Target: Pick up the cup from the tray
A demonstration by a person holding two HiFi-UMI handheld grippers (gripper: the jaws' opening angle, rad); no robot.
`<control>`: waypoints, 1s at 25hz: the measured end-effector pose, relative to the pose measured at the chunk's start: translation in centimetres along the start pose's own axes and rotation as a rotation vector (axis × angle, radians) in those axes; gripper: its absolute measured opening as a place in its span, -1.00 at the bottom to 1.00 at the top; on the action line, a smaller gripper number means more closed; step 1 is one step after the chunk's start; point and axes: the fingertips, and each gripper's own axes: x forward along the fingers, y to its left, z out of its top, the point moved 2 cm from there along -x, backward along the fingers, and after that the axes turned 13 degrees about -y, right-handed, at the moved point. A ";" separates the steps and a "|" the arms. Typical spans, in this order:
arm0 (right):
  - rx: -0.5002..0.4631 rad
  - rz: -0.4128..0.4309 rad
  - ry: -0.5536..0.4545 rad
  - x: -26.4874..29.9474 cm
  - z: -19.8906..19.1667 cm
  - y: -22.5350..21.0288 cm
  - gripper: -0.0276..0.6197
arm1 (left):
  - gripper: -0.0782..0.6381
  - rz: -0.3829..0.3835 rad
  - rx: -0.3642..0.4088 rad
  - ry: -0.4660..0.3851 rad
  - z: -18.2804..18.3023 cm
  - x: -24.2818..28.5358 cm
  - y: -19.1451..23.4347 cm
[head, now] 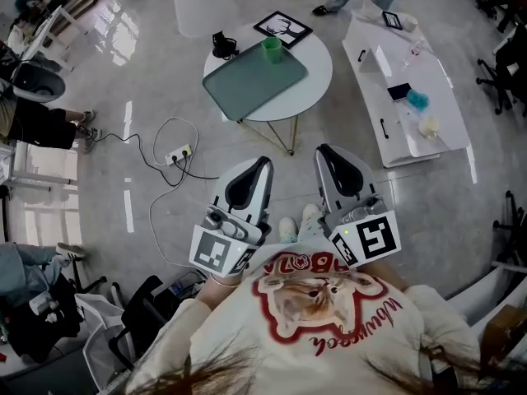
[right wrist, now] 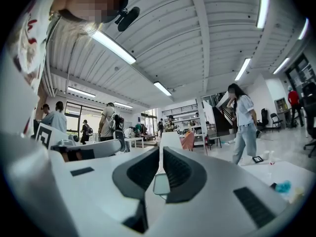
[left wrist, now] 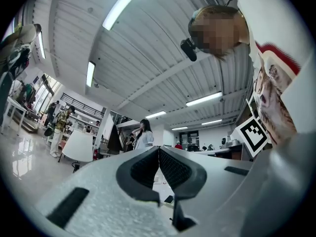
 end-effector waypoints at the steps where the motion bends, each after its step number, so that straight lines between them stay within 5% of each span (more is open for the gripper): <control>1: 0.000 -0.002 0.004 0.1 -0.2 -0.1 -0.79 | -0.74 0.002 -0.004 0.002 -0.2 0.0 0.2; 25: 0.024 0.079 0.018 15.0 -2.8 -9.9 -0.79 | -0.74 0.093 0.025 0.010 -5.7 11.8 11.6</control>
